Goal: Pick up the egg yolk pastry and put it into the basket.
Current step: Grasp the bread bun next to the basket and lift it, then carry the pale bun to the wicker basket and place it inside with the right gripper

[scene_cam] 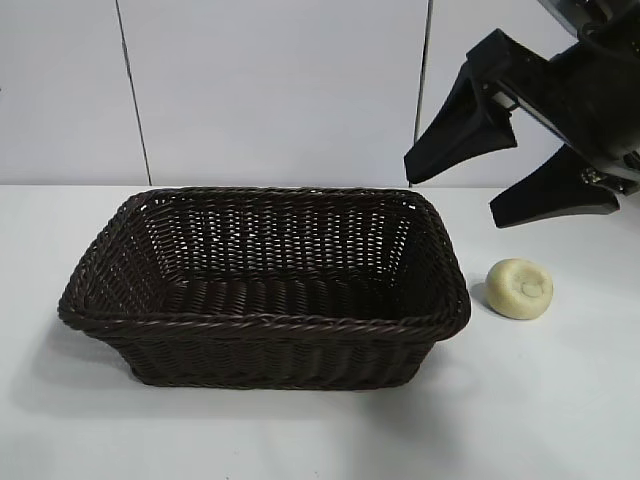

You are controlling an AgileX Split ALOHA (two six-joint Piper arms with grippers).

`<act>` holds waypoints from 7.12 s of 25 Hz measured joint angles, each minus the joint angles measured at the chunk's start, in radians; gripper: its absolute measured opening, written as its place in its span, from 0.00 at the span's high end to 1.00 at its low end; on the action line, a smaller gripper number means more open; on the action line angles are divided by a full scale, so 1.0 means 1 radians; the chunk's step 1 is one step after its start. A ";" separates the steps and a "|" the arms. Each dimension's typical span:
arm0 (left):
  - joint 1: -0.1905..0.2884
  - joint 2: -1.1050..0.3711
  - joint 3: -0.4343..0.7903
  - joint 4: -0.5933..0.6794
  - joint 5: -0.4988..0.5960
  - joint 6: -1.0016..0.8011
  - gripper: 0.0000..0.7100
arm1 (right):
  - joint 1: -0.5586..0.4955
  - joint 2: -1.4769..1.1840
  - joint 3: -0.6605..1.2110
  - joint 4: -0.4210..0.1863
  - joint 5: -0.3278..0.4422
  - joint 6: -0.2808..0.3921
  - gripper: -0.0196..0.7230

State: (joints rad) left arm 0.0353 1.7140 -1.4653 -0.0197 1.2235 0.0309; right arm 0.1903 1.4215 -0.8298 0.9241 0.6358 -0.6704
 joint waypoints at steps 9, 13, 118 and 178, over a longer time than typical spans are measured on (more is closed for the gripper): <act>0.000 -0.397 0.337 0.020 0.004 0.001 0.20 | 0.000 0.000 0.000 0.000 0.000 0.001 0.09; 0.000 -0.596 0.507 0.020 -0.002 0.001 0.20 | 0.000 0.000 0.000 0.000 0.000 0.001 0.09; -0.089 -1.727 0.987 0.004 -0.100 0.001 0.20 | -0.216 0.554 -0.428 -0.521 0.091 0.590 0.09; -0.089 -1.727 0.987 0.004 -0.100 0.001 0.20 | 0.134 0.201 -0.429 -0.404 0.069 0.572 0.94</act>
State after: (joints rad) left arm -0.0538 -0.0126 -0.4788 -0.0161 1.1238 0.0317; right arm 0.3247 1.6225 -1.2593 0.5196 0.7046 -0.0981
